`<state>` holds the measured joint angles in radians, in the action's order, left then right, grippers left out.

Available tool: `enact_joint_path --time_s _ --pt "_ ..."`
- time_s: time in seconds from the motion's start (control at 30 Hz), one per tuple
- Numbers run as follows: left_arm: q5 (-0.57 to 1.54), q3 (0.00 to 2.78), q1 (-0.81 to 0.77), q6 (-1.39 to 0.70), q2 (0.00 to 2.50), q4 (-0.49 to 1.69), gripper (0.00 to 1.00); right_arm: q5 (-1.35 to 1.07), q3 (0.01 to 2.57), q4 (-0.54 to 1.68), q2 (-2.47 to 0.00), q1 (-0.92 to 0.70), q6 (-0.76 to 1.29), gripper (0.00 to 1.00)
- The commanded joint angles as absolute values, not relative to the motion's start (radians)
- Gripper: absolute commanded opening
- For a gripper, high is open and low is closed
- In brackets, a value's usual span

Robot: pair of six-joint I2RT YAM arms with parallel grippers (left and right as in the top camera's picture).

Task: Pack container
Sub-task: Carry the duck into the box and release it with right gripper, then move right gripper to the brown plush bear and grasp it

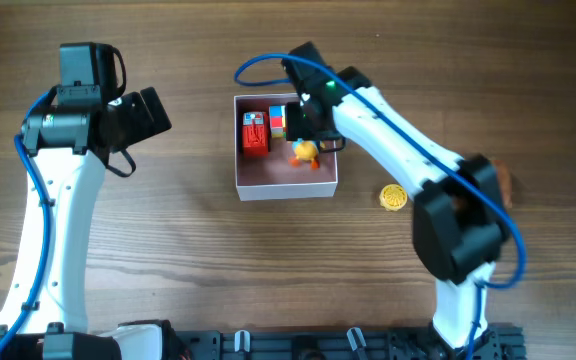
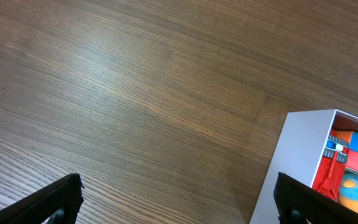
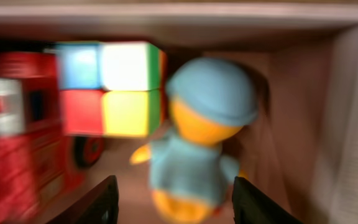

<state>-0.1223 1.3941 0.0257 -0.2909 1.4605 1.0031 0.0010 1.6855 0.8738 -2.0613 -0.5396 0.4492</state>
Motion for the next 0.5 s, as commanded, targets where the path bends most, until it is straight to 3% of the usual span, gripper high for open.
enact_joint_path --time_s 0.0,0.1,0.13,0.2,0.27,0.47 --pt "-0.124 1.391 0.031 -0.302 1.47 1.004 1.0 0.027 1.688 0.886 -1.877 -0.533 0.406 0.59" --pt "-0.124 1.391 0.031 -0.302 1.47 1.004 1.0 0.03 1.688 0.9 -1.722 -0.493 0.408 0.64" --pt "-0.124 1.391 0.031 -0.302 1.47 1.004 1.0 0.042 1.688 0.931 -1.648 -0.453 0.43 0.69" --pt "-0.124 1.391 0.031 -0.302 1.47 1.003 1.0 0.068 1.688 0.998 -1.56 -0.376 0.471 0.9" --pt "-0.124 1.391 0.031 -0.302 1.47 1.003 1.0 0.067 1.688 1.106 -1.477 -0.231 0.474 0.99" --pt "-0.124 1.391 0.031 -0.303 1.47 1.003 1.0 -0.007 1.674 1.356 -1.443 0.178 0.225 1.0"
